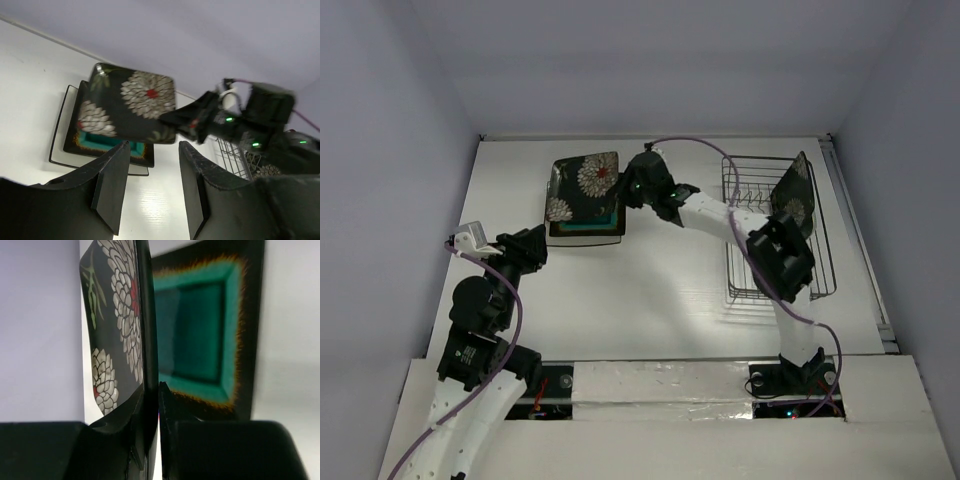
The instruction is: Unload the plates from the dish rack
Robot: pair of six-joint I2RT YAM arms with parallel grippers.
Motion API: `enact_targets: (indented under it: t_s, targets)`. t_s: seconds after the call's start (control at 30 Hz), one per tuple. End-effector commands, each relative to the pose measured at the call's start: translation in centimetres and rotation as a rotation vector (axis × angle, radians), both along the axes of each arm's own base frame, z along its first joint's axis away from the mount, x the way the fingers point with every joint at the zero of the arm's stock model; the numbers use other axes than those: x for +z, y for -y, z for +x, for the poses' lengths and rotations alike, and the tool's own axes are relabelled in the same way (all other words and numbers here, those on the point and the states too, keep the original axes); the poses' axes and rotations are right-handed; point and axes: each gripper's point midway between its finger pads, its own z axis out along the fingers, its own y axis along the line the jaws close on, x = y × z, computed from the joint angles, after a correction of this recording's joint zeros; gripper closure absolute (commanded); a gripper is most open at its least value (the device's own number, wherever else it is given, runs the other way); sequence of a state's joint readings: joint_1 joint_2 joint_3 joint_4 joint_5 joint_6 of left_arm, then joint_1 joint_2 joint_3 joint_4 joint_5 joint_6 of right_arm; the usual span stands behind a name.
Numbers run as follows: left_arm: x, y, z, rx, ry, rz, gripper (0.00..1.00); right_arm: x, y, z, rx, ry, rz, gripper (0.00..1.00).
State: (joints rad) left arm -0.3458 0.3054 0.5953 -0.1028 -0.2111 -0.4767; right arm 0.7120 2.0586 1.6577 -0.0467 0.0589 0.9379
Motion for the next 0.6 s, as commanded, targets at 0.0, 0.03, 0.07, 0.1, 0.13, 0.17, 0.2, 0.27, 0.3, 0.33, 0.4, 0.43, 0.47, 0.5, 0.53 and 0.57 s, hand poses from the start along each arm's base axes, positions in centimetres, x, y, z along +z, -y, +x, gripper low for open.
enact_targets:
  t_s: [0.0,0.03,0.07,0.1,0.13,0.17,0.2,0.27,0.3,0.33,0.4,0.43,0.47,0.5,0.53,0.57]
  targets:
    - [0.4,0.3,0.3,-0.007,0.024,0.001,0.6,12.5,-4.4,1.6,0.018,0.225,0.391,1.0]
    - [0.4,0.3,0.3,-0.007,0.024,0.002,0.6,11.8,-4.7,1.9,0.012,0.208,0.397,1.0]
    - [0.4,0.3,0.3,-0.007,0.024,0.002,0.59,10.4,-4.9,2.2,0.007,0.189,0.392,1.0]
    - [0.5,0.2,0.3,-0.007,0.026,0.002,0.59,9.8,-5.0,2.2,0.006,0.181,0.385,1.0]
    - [0.4,0.3,0.3,-0.007,0.024,0.002,0.59,9.4,-5.0,2.3,0.003,0.176,0.384,1.0]
    - [0.4,0.3,0.3,-0.007,0.024,0.002,0.59,9.0,-5.0,2.4,0.0,0.171,0.378,1.0]
    - [0.5,0.2,0.3,-0.007,0.026,0.002,0.59,8.3,-4.9,2.4,-0.008,0.162,0.37,1.0]
    - [0.4,0.3,0.3,-0.007,0.024,0.002,0.59,7.2,-4.7,2.4,-0.016,0.145,0.352,1.0]
    - [0.5,0.2,0.3,-0.007,0.027,0.001,0.59,6.8,-4.7,2.3,-0.018,0.139,0.346,1.0]
    - [0.5,0.2,0.3,-0.007,0.028,-0.001,0.59,6.3,-4.5,2.2,-0.019,0.13,0.339,1.0]
    - [0.5,0.2,0.3,-0.007,0.028,0.001,0.59,5.6,-4.5,2.2,-0.022,0.113,0.321,1.0]
    - [0.5,0.2,0.2,-0.007,0.03,0.0,0.59,5.0,-4.4,2.1,-0.022,0.099,0.306,0.97]
    - [0.5,0.2,0.3,-0.007,0.029,0.001,0.59,4.7,-4.4,2.0,-0.021,0.091,0.298,0.94]
    - [0.5,0.2,0.2,-0.007,0.03,0.0,0.59,4.5,-4.3,1.9,-0.019,0.085,0.289,0.87]
    - [0.6,0.2,0.2,-0.007,0.033,-0.001,0.59,3.6,-4.2,1.8,-0.02,0.065,0.258,0.82]
    - [0.5,0.2,0.2,-0.007,0.03,0.0,0.59,3.7,-4.1,1.8,-0.021,0.065,0.244,0.78]
